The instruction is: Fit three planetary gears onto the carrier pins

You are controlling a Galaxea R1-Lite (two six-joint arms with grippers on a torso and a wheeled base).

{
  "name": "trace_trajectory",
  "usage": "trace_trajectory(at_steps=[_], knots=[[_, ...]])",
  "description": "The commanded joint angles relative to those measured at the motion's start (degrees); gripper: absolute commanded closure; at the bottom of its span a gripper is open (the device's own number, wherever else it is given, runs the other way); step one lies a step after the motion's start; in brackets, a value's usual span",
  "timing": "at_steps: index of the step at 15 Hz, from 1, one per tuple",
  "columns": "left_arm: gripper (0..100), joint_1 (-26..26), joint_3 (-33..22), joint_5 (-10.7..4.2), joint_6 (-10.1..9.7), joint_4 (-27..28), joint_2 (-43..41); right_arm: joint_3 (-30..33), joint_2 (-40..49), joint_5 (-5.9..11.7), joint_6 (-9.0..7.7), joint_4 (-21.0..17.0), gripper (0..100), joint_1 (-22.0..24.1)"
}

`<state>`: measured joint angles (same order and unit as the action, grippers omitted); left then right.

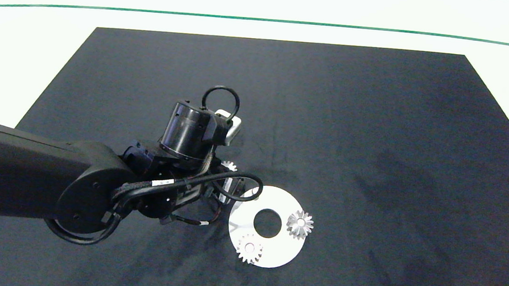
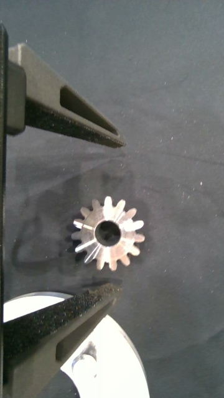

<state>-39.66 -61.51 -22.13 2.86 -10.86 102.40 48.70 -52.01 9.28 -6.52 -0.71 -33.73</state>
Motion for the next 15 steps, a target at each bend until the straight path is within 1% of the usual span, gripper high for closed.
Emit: trace_trajectory(at_steps=[1, 12, 13, 15], knots=[[20, 0.02, 0.96, -0.2, 0.39, -0.3, -0.27, -0.01, -0.11, -0.05, -0.07, 0.09, 0, -0.02], [41, -0.16, 2.19, -0.29, 0.39, -0.56, -0.18, -0.01, -0.03, -0.4, 0.02, 0.09, 0, -0.02], [44, -0.25, 2.19, -0.29, 0.39, -1.27, -0.01, -0.01, 0.06, -0.4, -0.07, 0.09, 0, -0.02], [47, -0.77, 2.19, -0.29, 0.65, -1.97, 0.08, -0.01, -0.03, -0.4, 0.02, 0.09, 0, -0.02]])
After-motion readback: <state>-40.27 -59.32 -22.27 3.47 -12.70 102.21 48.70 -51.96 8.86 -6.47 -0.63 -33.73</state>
